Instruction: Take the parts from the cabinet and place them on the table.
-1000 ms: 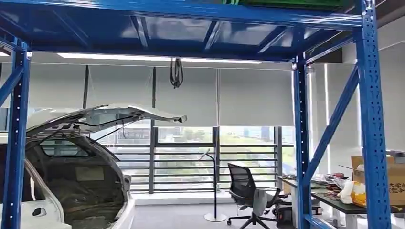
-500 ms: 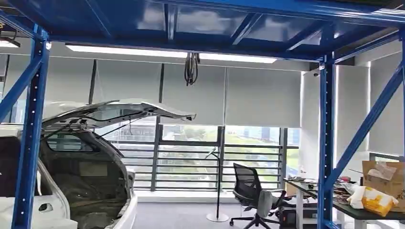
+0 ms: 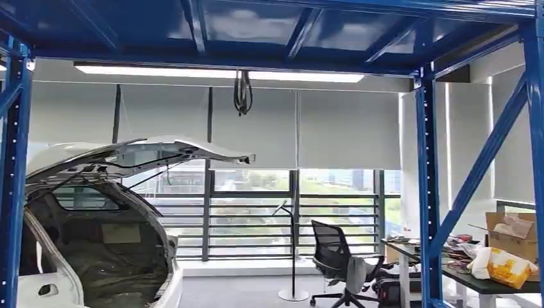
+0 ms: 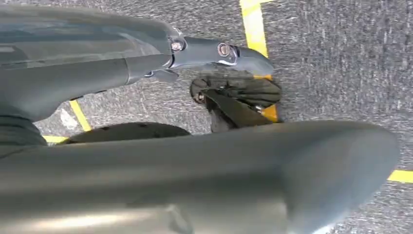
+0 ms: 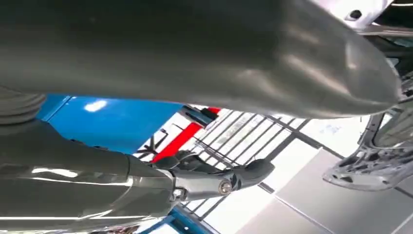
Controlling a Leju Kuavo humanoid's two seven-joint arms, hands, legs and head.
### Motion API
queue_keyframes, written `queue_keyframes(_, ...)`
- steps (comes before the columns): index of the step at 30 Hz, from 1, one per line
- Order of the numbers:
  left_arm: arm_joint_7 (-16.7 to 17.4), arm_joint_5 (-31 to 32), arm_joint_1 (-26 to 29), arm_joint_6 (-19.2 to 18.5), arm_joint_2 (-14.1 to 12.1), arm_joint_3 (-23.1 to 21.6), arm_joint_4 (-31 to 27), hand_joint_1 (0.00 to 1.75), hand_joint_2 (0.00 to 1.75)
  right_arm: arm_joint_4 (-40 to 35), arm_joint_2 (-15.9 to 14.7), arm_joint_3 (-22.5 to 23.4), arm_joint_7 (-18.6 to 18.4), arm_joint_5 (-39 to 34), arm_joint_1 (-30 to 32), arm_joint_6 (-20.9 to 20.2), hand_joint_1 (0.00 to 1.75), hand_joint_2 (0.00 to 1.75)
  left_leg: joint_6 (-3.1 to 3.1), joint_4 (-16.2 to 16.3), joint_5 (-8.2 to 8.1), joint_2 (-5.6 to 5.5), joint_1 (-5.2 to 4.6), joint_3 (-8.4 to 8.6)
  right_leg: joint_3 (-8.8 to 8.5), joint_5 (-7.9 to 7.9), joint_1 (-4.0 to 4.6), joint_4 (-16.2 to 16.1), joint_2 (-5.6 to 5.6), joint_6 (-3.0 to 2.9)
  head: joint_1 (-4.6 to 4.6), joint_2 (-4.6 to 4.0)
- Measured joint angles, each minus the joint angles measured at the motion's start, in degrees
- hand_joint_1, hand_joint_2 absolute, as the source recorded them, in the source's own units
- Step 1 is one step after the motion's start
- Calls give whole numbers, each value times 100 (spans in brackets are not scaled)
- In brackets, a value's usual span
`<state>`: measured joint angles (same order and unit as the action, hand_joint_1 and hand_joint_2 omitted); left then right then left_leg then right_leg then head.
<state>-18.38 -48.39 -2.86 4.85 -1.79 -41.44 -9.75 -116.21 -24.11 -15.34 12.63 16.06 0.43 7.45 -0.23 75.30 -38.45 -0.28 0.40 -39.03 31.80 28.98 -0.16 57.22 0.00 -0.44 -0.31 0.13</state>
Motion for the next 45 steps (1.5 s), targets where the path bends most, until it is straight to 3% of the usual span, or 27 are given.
queue_keyframes(1, 0, 0, 18, 0, 0, -2, 2, 0, 0, 0, 7, 0, 0, 0, 4, 4, 0, 0, -23, 46, 104, 0, 14, -97, -50, 38, -7, 1, 6, 7, 0, 0)
queue_keyframes(2, 0, -2, 26, 0, -2, -2, 2, 0, 0, 0, 15, 0, 0, 4, 9, 18, 0, 0, -43, -172, 358, 0, 31, -62, -114, 85, -16, 2, 18, 25, 0, 0)
queue_keyframes(4, 0, -2, 17, 0, -4, -11, 2, 0, 0, 0, 22, 2, 0, 7, 19, 42, 0, 0, -69, -1079, 1027, 2, 68, 254, -269, 196, -41, 6, 24, 75, 0, 0)
queue_keyframes(5, 0, -2, 23, 0, -5, -20, 2, 0, 0, 0, 30, 4, 2, 13, 24, 52, 0, 0, -78, -1371, 1143, 2, 81, 377, -317, 254, -42, 5, 21, 122, 0, 0)
queue_keyframes(6, 0, -2, 12, 0, -7, -42, 4, 0, 0, -2, 35, 9, 5, 15, 15, 68, 0, 0, -55, -1480, 1061, 0, 47, 449, -327, 300, -14, 46, 44, 172, 2, 0)
queue_keyframes(7, 5, -2, -4, 0, -7, -52, 4, 0, 0, -2, 41, 18, 11, -12, 25, 74, 0, 0, 39, -1488, 1012, 4, 28, 444, -317, 300, -18, 30, 41, 189, 0, 0)
queue_keyframes(9, -2, -4, 8, 0, -7, -55, 4, 0, 0, -2, 59, 15, 11, -147, 26, 46, 0, 0, 107, -1496, 975, 0, -3, 437, -344, 315, -43, -17, 36, 229, 0, 0)
queue_keyframes(11, -7, -11, 8, 2, -28, -57, 7, 0, 0, -4, 63, 20, 7, -255, 22, 20, 0, 0, 184, -1538, 955, 0, 36, 511, -346, 412, -55, 112, 18, 288, 0, 2)
queue_keyframes(12, -11, -11, -6, 2, -35, -57, 7, 0, 0, -2, 61, 26, 7, -295, 2, 0, 0, 0, 226, -1541, 927, 0, 34, 534, -178, 546, -56, 430, 17, 297, -2, 0)
queue_keyframes(14, -17, -11, -10, 0, -35, -61, 7, 0, 0, 2, 63, 33, 2, -350, 2, -22, 0, 0, 265, -1541, 866, 1, 12, 587, 421, 908, -56, 1443, 19, 310, -2, 0)
queue_keyframes(15, -20, -11, -5, 0, -35, -61, 7, 0, 0, 15, 63, 33, 2, -358, 6, -24, 0, 0, 272, -1541, 829, 0, 0, 624, 706, 969, -54, 1849, 19, 305, -2, 0)
queue_keyframes(16, -20, -13, 7, 0, -35, -63, 7, 0, 0, 24, 63, 35, 2, -369, 11, -20, 0, 0, 274, -1541, 790, -1, -9, 680, 862, 883, -50, 1969, 19, 292, -2, 0)
queue_keyframes(17, -22, -13, 13, 0, -37, -66, 7, 0, 0, 26, 66, 39, 2, -389, 24, -13, 0, 0, 273, -1541, 739, -6, -15, 753, 876, 639, -42, 1807, 20, 267, -2, 0)
queue_keyframes(18, -24, -13, 10, 2, -39, -66, 7, 0, 0, 26, 68, 68, 2, -407, 32, -4, 0, 0, 266, -1541, 686, -21, -16, 830, 775, 302, -27, 1428, 21, 239, -2, 0)
queue_keyframes(19, -24, -13, 6, 2, -39, -68, 7, 0, 0, 26, 70, 98, 2, -415, 32, 4, 0, 0, 253, -1543, 627, -29, -15, 921, 608, -99, -3, 882, 19, 194, -2, 0)
queue_keyframes(20, -28, -13, 10, 0, -37, -72, 7, 0, 0, 26, 70, 127, 4, -435, 31, 15, 0, 0, 236, -1560, 576, -31, -9, 969, 484, -328, 38, 448, 20, 150, 0, 0)
queue_keyframes(23, -39, -20, 4, 0, -31, -92, 7, 0, 0, 44, 79, 220, 20, -590, 74, 26, 0, 0, 161, -1625, 572, -33, 2, 969, 444, -250, 104, 339, 15, 63, -13, 9)
queue_keyframes(24, -39, -20, 11, 0, -31, -101, 7, 0, 0, 46, 81, 256, 20, -540, 104, 39, 0, 0, 175, -1608, 551, -24, -25, 977, 401, -235, 80, 239, 12, 70, -11, 9)
queue_keyframes(25, -50, -22, 8, 2, -33, -109, 7, 0, 0, 46, 81, 303, 15, -421, 146, 68, 0, 0, 188, -1636, 587, -25, -25, 979, 380, -197, 70, 196, 23, 149, -11, 11)
queue_keyframes(26, -61, -33, 7, 2, -33, -116, 7, 0, 0, 48, 81, 354, -4, -290, 215, 109, 0, 0, 188, -1654, 587, -24, -27, 992, 376, -188, 69, 194, 26, 138, -11, 11)
queue_keyframes(27, -70, -55, 7, 2, -33, -125, 7, 0, 0, 48, 81, 402, -26, -102, 291, 144, 0, 175, 177, -1674, 577, -25, -27, 1011, 364, -169, 69, 193, 25, 131, -11, 7)
queue_keyframes(31, -92, -70, 12, 2, -33, -149, 9, 0, 0, 48, 70, 636, -249, 956, 526, 428, 0, 175, 151, -1757, 560, -25, -27, 1056, 359, -138, 69, 191, 21, 105, -11, 7)
queue_keyframes(35, -92, -74, 8, 7, -33, -162, 9, 0, 0, 52, 70, 737, -352, 1263, 651, 505, 0, 175, 146, -1771, 559, -24, -27, 1065, 353, -132, 70, 192, 22, 96, -11, 4)
queue_keyframes(40, -48, -77, 10, 7, -33, -234, 9, 0, 0, 201, 72, 815, -1118, 3078, 797, 881, 0, 175, 138, -1775, 559, -24, -25, 1093, 319, -132, 70, 193, 21, 95, -11, 0)
queue_keyframes(45, 15, -48, -6, 20, -35, -361, 9, 0, 0, 801, 112, 822, -1740, 4477, 756, 994, 0, 175, 138, -1775, 559, -21, -41, 1106, 304, -132, 60, 193, 22, 96, -11, 0)
